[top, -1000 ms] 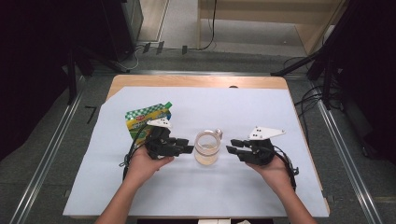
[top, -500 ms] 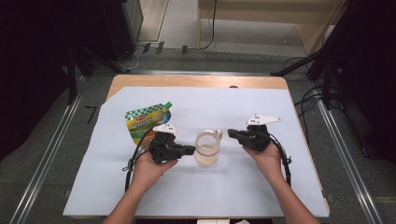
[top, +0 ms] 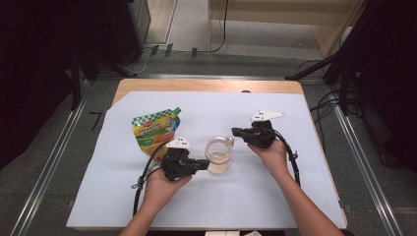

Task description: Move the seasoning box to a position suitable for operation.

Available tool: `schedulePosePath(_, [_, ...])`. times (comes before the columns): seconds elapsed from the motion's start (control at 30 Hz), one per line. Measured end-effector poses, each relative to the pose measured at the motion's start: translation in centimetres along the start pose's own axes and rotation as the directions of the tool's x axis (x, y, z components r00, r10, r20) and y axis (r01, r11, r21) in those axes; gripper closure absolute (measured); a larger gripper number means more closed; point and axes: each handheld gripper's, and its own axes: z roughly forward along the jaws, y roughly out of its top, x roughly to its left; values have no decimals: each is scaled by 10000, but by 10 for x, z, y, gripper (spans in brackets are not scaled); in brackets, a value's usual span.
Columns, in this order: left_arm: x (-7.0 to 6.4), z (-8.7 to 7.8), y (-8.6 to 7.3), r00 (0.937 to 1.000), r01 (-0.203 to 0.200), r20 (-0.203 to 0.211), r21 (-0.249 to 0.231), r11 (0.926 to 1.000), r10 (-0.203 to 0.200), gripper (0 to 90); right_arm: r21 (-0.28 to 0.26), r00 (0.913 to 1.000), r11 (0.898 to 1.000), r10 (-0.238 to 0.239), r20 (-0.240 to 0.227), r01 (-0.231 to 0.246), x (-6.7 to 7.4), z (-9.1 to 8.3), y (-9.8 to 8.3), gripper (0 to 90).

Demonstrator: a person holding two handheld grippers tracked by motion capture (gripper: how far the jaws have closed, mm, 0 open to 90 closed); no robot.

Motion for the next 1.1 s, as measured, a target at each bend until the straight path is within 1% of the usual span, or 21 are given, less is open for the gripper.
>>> schedulePosePath(0.03, [0, 0, 0, 10000, 0, 0, 0, 10000, 0, 882, 0, 10000, 10000, 0, 0, 0, 0, 0, 0, 900])
schedulePosePath(0.07, [-2, 2, -1, 10000, -5, 33, 10, 10000, 5, 884, 19, 9998, 10000, -46, -177, 46, -1, 5, 2, 900])
schedulePosePath(0.13, [-5, 5, -1, 10000, -8, 51, 65, 10000, 7, 884, 5, 9997, 10000, -14, -259, 14, -1, 6, 3, 900])
schedulePosePath(0.2, [-6, 7, -2, 10000, 11, 33, 70, 10000, -12, 883, 103, 9989, 9998, -141, -436, 146, 1, 12, 3, 900])
schedulePosePath(0.27, [-8, 8, -3, 10000, 43, 14, -17, 10000, -43, 883, 143, 9989, 9997, -171, -446, 177, 2, 13, 3, 900])
schedulePosePath(0.33, [-9, 8, -3, 10000, 10, -3, -2, 10000, -10, 882, 150, 9983, 9995, -275, -506, 283, 5, 16, 3, 900])
schedulePosePath(0.37, [-10, 9, -3, 10000, 17, -17, -45, 10000, -17, 882, 142, 9985, 9994, -303, -447, 310, 5, 16, 3, 900])
schedulePosePath(0.43, [-10, 8, -3, 10000, 28, -54, -108, 9999, -28, 882, 100, 9982, 9995, -288, -531, 294, 7, 19, 5, 900])
schedulePosePath(0.53, [-11, 8, -4, 10000, -13, -71, -160, 9999, 12, 882, 122, 9981, 9995, -299, -539, 306, 7, 21, 5, 900])
schedulePosePath(0.57, [-11, 8, -4, 10000, 28, -61, -182, 9998, -29, 883, 113, 9978, 9998, -147, -650, 155, 6, 23, 5, 900])
schedulePosePath(0.63, [-11, 9, -4, 10000, 2, -74, -176, 9998, -3, 885, 144, 9977, 9999, -63, -679, 73, 5, 23, 5, 900])
schedulePosePath(0.77, [-10, 8, -4, 9999, 11, -103, -140, 9999, -12, 888, 219, 9977, 9997, -131, -660, 146, 5, 21, 4, 900])
schedulePosePath(0.83, [-10, 8, -3, 10000, 0, -76, -131, 9999, -1, 889, 250, 9975, 9997, -51, -707, 68, 5, 20, 4, 900])
schedulePosePath(1.03, [-7, 8, -3, 10000, 22, -25, -155, 9999, -23, 891, 301, 9989, 9994, -127, -458, 141, 6, 15, 2, 900])
schedulePosePath(1.1, [-5, 7, -2, 9999, 108, 33, -155, 9998, -107, 891, 302, 9991, 9993, -188, -380, 200, 6, 13, 1, 900])
